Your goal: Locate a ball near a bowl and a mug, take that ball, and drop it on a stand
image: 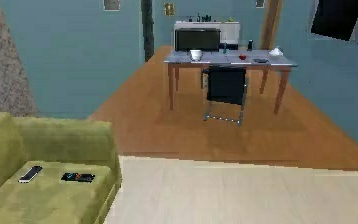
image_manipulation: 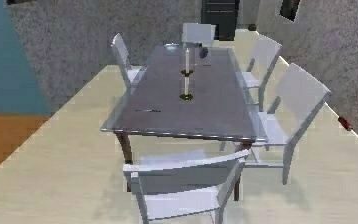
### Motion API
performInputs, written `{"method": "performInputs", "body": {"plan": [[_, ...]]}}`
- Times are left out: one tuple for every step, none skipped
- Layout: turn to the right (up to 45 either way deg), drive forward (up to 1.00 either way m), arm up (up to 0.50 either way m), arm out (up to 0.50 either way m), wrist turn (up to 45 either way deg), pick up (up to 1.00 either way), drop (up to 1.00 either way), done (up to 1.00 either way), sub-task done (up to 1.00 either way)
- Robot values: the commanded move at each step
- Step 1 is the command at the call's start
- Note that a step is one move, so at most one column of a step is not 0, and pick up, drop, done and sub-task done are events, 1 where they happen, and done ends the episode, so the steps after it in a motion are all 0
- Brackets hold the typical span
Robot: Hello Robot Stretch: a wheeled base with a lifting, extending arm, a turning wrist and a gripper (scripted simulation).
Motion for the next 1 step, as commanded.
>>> {"method": "performInputs", "body": {"plan": [[0.0,1.00,0.00,0.00,0.0,0.00,0.00,0.00,0.00]]}}
